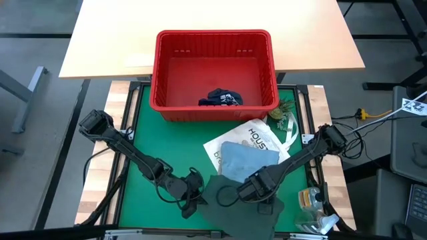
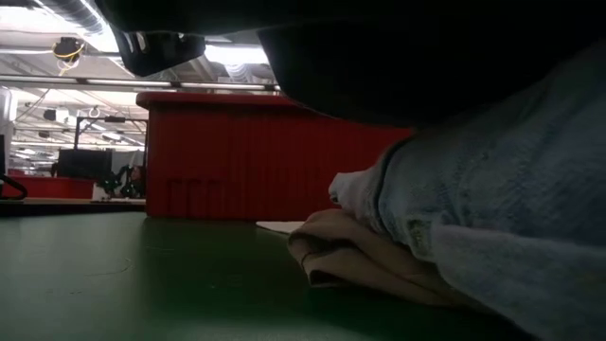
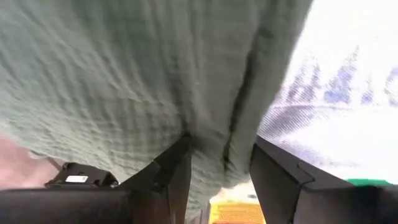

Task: Fold Laundry from Bin
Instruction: Stack the green polo shirt on top of the light blue jeans

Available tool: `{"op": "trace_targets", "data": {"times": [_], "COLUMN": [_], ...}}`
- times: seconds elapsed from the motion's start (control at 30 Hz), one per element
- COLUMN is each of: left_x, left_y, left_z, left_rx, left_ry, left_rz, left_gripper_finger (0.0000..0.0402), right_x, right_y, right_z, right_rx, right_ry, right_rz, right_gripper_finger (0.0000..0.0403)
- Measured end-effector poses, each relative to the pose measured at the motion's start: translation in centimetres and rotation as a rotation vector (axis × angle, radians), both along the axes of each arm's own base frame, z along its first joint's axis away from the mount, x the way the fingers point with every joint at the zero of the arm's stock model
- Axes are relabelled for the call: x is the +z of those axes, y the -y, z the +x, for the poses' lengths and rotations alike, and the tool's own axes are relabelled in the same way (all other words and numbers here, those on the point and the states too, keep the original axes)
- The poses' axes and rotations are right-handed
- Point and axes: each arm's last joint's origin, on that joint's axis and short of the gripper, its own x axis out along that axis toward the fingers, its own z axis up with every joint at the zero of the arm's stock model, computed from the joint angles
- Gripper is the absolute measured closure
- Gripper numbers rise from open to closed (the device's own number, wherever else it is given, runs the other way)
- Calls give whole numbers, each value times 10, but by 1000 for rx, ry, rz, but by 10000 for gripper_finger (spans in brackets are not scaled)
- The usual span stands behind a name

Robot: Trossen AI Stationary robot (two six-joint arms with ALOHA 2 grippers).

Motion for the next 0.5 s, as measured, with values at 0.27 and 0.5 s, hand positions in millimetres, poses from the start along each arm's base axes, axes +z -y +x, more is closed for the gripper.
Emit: {"op": "trace_targets", "data": {"times": [0.27,0.5], "left_x": [0,0], "left_y": [0,0], "left_z": [0,0], "left_rx": [1,2], "left_ry": [0,0], "left_rz": [0,1], "left_gripper_finger": [391,391], "right_x": [0,2], "right_y": [-2,4], "right_z": [3,7], "right_rx": [-1,-1], "right_ry": [27,36], "right_rz": [34,35], "right_gripper_finger": [249,249]}}
